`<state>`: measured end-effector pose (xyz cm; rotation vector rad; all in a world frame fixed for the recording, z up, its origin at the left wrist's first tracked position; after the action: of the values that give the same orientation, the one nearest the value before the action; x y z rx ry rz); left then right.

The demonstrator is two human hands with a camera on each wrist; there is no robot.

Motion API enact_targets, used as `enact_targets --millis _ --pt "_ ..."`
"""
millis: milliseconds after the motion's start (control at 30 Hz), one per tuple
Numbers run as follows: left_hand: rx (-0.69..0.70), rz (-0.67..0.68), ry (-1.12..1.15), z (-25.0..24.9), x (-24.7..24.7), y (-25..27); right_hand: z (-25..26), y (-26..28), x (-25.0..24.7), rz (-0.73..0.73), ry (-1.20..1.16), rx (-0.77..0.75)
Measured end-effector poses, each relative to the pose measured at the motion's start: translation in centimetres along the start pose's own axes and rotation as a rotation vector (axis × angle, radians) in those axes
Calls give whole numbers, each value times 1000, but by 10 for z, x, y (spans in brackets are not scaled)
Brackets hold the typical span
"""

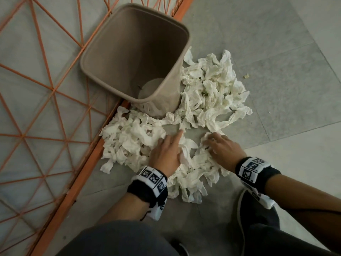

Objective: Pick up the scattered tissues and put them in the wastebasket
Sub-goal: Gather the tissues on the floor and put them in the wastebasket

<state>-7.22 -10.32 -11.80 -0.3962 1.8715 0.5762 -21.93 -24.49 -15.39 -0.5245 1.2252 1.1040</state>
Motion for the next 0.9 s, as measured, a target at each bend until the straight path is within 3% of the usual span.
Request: enact_targets --millis 133,233,333,433,567,700,800,900 --pt "11 31 -135 3 23 -12 -6 5 1 -18 -81 87" --pt "-5 -20 -14 7 14 -24 -10 9 -4 -77 -201 197" --pt "-92 -181 182 12 -15 -30 -7 13 -11 -191 -340 247" --pt "-66 -393 282 17 -49 -24 2 11 -17 -263 -449 245" --pt "-40 -568 467 20 -84 -7 18 12 -22 -190 -456 175" --pt "-122 -663 571 12 -100 10 26 13 -16 -35 -406 188" --pt "-37 -650 556 5 -95 15 29 15 3 105 -162 94" --pt "58 -406 376 -2 -63 16 25 20 19 155 -35 -6"
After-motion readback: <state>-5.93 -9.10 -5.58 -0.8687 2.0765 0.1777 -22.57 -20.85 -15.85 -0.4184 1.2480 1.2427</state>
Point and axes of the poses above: each hand's wrist, its own y-axis away from the middle knuckle, its own x-axis out of the palm, z = x × y, the point moved 3 cm from there along -y, towards the middle knuckle, and after that the axes turned 13 degrees about -z, right-handed, at the moved point
